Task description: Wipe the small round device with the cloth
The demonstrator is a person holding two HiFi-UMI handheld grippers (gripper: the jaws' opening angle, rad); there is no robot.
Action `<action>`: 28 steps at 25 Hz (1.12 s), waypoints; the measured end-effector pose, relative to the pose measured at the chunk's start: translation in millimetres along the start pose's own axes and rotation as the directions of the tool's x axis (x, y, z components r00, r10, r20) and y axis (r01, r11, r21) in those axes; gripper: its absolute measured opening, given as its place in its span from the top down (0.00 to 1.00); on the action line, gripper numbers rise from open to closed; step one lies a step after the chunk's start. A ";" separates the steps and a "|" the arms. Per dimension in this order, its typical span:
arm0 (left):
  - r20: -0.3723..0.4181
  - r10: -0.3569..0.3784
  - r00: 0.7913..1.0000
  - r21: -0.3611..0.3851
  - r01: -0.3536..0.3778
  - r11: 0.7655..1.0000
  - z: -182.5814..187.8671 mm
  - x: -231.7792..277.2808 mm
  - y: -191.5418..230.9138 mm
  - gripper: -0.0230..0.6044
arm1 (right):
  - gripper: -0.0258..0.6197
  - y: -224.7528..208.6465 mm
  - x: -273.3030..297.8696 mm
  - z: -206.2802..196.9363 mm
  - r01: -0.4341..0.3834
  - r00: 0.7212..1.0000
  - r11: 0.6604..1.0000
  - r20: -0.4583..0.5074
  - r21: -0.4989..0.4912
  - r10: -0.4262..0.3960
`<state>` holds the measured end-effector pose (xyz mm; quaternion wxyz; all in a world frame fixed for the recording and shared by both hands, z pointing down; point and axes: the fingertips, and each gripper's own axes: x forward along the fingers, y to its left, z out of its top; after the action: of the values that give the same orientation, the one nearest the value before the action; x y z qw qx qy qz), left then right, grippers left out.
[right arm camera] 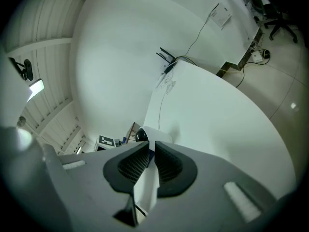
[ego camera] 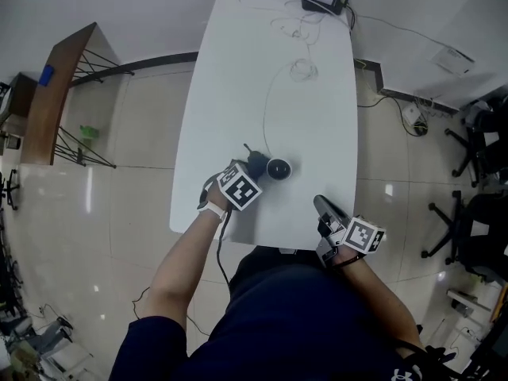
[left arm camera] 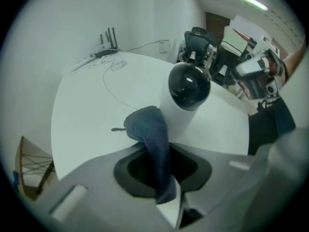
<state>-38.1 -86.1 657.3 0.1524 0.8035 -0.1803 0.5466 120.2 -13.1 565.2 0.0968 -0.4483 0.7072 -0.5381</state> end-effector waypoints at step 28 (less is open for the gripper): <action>0.352 -0.153 0.923 -0.340 0.278 0.898 121.4 -27.8 -140.2 0.86 | 0.86 -40.3 -28.0 36.5 -0.198 0.952 0.978 -0.248 -0.061 0.177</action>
<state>116.4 -11.7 581.4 0.3359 0.8502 -0.2143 0.3441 180.4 -17.8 575.1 0.0417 -0.3140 0.7754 -0.5463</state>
